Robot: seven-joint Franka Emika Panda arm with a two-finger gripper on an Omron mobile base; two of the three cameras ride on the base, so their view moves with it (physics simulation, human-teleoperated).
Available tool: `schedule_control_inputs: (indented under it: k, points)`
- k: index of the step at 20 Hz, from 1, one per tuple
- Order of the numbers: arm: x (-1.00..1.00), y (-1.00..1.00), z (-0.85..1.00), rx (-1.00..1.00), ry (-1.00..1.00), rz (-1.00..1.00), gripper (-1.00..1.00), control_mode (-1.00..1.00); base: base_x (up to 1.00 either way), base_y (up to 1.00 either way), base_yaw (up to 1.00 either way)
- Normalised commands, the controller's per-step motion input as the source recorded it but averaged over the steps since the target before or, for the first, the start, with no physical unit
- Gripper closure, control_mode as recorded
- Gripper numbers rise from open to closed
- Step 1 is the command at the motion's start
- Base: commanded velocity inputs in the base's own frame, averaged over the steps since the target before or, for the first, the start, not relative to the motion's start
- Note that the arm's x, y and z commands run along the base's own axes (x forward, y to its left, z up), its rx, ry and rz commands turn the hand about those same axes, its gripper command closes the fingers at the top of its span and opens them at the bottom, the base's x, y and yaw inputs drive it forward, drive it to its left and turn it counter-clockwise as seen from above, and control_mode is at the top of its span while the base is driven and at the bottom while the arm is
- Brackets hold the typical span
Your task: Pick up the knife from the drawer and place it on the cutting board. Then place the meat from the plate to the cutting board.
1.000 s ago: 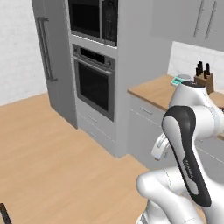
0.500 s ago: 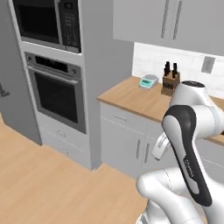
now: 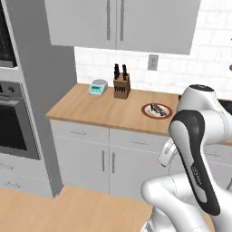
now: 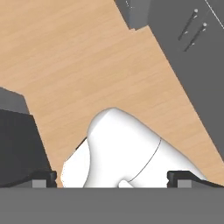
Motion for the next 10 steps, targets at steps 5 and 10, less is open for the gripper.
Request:
schedule_control_inputs:
  k: [5, 10]
  points:
    - [0.0, 0.0, 0.0, 0.0, 0.0, 0.0, -1.0, 1.0, 0.14, 0.0, -0.54]
    - [0.0, 0.0, 0.0, 0.0, 0.0, 0.0, -1.0, 1.0, 0.54, 0.05, -0.53]
